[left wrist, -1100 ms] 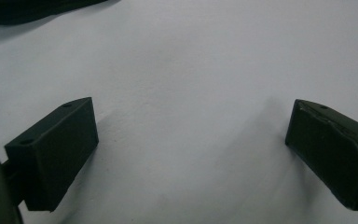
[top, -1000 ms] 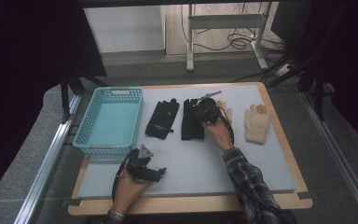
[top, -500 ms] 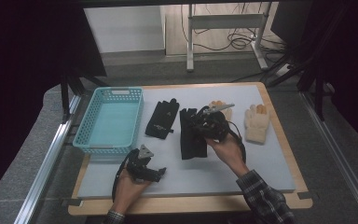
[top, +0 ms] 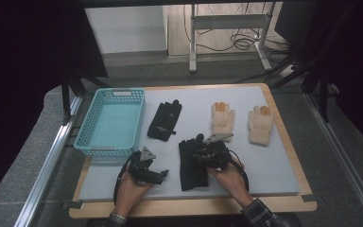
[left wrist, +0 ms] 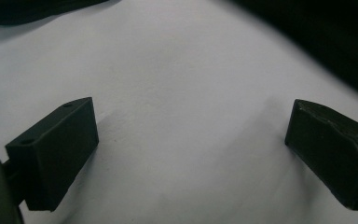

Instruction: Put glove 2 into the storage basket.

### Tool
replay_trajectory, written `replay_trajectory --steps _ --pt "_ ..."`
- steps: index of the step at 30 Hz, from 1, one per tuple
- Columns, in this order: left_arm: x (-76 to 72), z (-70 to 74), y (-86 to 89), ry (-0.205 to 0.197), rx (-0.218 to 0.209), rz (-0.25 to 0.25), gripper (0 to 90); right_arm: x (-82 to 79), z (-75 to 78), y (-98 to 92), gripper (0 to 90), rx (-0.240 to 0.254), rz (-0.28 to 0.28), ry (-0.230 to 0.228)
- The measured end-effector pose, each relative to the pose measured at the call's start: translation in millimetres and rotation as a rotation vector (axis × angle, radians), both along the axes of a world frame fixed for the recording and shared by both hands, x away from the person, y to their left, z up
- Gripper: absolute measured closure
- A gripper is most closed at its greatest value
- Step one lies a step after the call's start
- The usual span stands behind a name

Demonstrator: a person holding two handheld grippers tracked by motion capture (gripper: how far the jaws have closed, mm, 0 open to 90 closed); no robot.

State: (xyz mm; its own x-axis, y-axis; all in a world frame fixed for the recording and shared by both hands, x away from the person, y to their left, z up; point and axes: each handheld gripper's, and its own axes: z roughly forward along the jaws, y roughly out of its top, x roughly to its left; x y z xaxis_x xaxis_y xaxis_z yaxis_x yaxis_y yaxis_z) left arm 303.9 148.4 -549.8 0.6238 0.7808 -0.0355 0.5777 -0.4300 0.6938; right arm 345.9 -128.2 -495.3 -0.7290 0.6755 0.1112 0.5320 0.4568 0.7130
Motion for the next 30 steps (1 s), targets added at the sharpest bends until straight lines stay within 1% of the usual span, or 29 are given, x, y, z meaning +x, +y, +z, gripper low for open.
replay_trajectory --steps 1,2,3,4,6,7,9,10,12,13,15,16,18,19,20,21,22,25,27,28,29,30 --pt "0.0 0.0 0.0 0.0 0.0 0.0 3.0 0.0 0.0 0.0 59.4 0.0 0.0 0.0" --pt "0.1 -0.1 -0.1 -0.002 -0.001 0.001 3.0 4.7 7.7 -6.1 57.0 -0.008 -0.013 -0.036" --pt "0.1 -0.1 -0.1 -0.002 -0.001 0.001 3.0 4.7 7.7 -6.1 57.0 -0.008 -0.013 -0.036" --pt "0.1 -0.1 -0.1 -0.002 -0.001 0.001 3.0 10.8 13.3 -12.8 57.1 -0.018 -0.023 -0.061" --pt "0.1 -0.1 -0.1 -0.001 -0.002 0.001 3.0 13.9 14.7 -15.8 57.2 -0.023 -0.025 -0.068" --pt "0.1 0.0 0.0 -0.001 -0.001 0.0 3.0 16.8 14.7 -18.4 58.4 -0.022 -0.025 -0.064" --pt "0.1 0.1 0.1 -0.001 0.001 -0.001 3.0 21.0 11.8 -21.9 59.0 -0.016 -0.025 -0.04" --pt "0.1 0.0 0.0 0.0 0.0 0.0 3.0 23.5 7.8 -22.7 59.4 -0.023 -0.018 -0.038" --pt "0.0 0.0 0.0 0.0 0.0 0.0 3.0 24.9 6.4 -22.8 59.4 -0.026 -0.012 -0.036" --pt "0.0 0.0 0.0 0.0 0.0 0.0 3.0 28.3 4.1 -21.6 59.4 -0.022 0.004 -0.032" --pt "0.0 0.0 0.0 0.001 0.0 0.0 3.0 31.7 3.7 -19.1 59.3 -0.038 0.019 -0.044" --pt "0.0 0.0 0.0 0.001 0.0 0.0 3.0 33.5 3.9 -17.5 59.3 -0.042 0.024 -0.056" --pt "0.0 0.0 0.0 0.0 0.0 0.0 3.0 35.6 4.3 -15.6 59.1 -0.041 0.026 -0.062" --pt "0.0 0.0 0.0 0.0 0.0 0.0 3.0 38.1 4.8 -13.4 58.7 -0.039 0.023 -0.063" --pt "0.0 0.0 0.0 0.001 0.0 0.0 3.0 44.6 5.7 -8.8 58.2 -0.026 0.023 -0.064" --pt "0.0 0.0 0.0 0.0 0.0 0.0 3.0 44.6 5.7 -8.8 58.2 -0.026 0.023 -0.064" --pt "0.0 0.0 0.0 0.0 -0.001 -0.001 3.0 51.9 6.0 -3.0 56.7 -0.015 0.02 -0.062" --pt "0.0 0.0 0.1 0.001 -0.001 -0.001 3.0 64.2 5.7 7.4 56.4 -0.001 0.028 -0.057" --pt "0.1 -0.1 0.0 0.0 -0.001 0.001 3.0 71.6 5.0 16.7 60.3 -0.01 0.046 -0.056" --pt "0.1 -0.1 0.0 0.0 -0.001 0.001 3.0 71.6 5.0 16.7 60.3 -0.01 0.046 -0.056" --pt "0.2 0.1 0.3 0.0 0.003 -0.003 3.0 75.2 4.3 21.6 62.0 -0.014 0.058 -0.055" --pt "0.1 0.1 0.2 0.001 0.002 -0.002 3.0 83.1 2.6 31.3 64.1 -0.016 0.073 -0.044"
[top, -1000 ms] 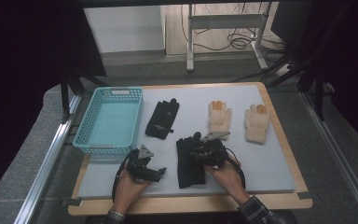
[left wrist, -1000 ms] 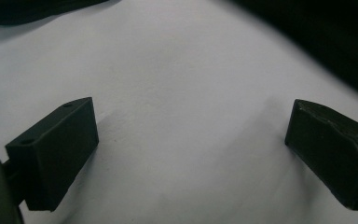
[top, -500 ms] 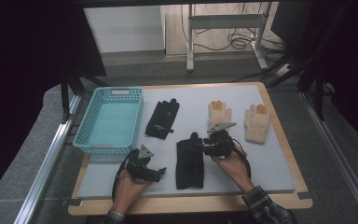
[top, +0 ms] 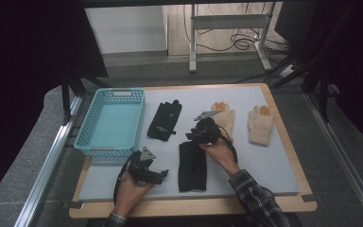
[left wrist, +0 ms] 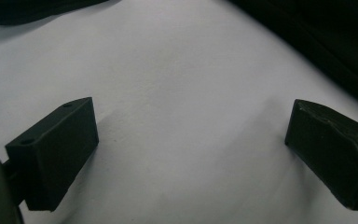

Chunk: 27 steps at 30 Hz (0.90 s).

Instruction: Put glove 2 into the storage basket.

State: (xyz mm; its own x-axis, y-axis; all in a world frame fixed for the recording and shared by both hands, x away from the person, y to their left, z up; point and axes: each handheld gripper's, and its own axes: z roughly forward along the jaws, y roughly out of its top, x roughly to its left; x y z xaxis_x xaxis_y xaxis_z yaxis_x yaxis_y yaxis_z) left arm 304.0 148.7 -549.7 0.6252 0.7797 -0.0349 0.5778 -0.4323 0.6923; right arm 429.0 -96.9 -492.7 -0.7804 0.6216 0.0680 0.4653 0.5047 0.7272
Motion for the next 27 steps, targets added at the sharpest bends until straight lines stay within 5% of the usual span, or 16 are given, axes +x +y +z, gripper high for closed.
replay_trajectory --steps 9,22,27 --pt "0.0 -0.3 -0.2 -0.001 -0.006 0.002 3.0 30.2 -4.9 36.6 64.7 -0.008 0.025 0.004" --pt "0.0 -0.4 -0.1 -0.002 -0.006 0.002 3.0 69.5 -27.8 81.1 26.9 -0.042 -0.01 -0.002" --pt "0.0 -0.3 -0.1 -0.002 -0.007 0.001 3.0 75.4 -38.8 95.1 22.5 -0.123 -0.002 -0.019"
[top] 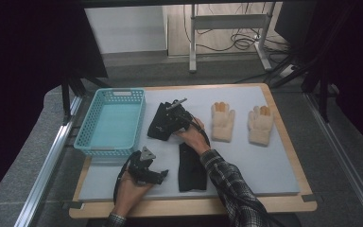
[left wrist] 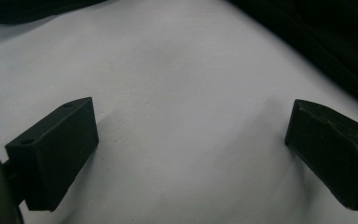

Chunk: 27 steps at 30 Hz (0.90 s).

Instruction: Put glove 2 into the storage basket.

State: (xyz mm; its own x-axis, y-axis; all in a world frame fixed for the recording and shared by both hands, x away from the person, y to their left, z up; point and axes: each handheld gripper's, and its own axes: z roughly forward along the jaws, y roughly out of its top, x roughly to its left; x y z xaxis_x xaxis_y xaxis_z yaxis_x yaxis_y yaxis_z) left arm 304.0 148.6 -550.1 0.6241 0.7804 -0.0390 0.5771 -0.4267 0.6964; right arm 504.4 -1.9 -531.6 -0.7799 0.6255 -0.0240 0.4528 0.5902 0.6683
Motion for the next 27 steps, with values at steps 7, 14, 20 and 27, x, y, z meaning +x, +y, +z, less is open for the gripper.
replay_trajectory --steps 7,14,20,27 --pt "0.0 -0.1 -0.1 0.0 0.001 0.0 3.0 -4.6 0.9 3.0 68.9 0.005 -0.033 -0.031" --pt "0.0 -0.1 -0.1 0.0 0.0 0.0 3.0 -4.3 3.1 3.1 87.3 -0.022 -0.039 -0.041" --pt "0.0 0.0 0.0 0.0 0.0 0.0 3.0 -3.8 14.4 -4.2 87.9 0.01 -0.022 0.002" --pt "0.0 -0.1 -0.1 0.0 0.0 0.001 3.0 -15.9 39.8 -19.8 87.9 0.078 0.014 -0.006"
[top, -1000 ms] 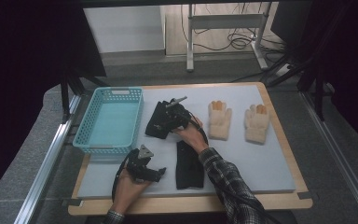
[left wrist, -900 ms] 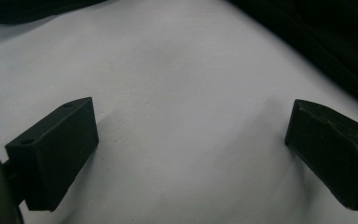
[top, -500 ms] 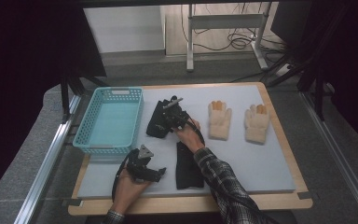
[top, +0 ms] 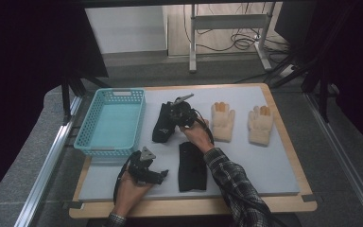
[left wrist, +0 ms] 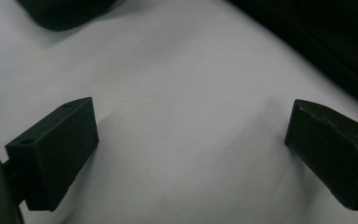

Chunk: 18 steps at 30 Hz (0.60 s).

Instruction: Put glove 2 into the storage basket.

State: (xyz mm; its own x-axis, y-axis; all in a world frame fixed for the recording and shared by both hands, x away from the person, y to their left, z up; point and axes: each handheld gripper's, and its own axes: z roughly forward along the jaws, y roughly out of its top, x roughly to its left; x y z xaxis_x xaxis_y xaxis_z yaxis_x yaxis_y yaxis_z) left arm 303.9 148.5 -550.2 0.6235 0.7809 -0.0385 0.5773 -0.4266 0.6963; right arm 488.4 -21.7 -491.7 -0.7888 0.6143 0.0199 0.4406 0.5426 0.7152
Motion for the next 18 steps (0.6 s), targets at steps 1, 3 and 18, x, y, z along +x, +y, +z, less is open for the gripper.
replay_trajectory --steps 1,3,18 --pt "0.0 0.0 0.0 0.0 0.0 0.0 3.0 0.0 0.0 0.0 87.9 0.0 0.0 0.0" --pt "0.0 0.1 0.1 0.0 0.002 -0.001 3.0 -4.9 8.4 -6.0 87.9 0.016 0.014 -0.003" --pt "0.1 0.3 0.2 0.001 0.004 -0.003 3.0 -68.2 56.3 -66.7 87.8 0.092 0.13 0.007"
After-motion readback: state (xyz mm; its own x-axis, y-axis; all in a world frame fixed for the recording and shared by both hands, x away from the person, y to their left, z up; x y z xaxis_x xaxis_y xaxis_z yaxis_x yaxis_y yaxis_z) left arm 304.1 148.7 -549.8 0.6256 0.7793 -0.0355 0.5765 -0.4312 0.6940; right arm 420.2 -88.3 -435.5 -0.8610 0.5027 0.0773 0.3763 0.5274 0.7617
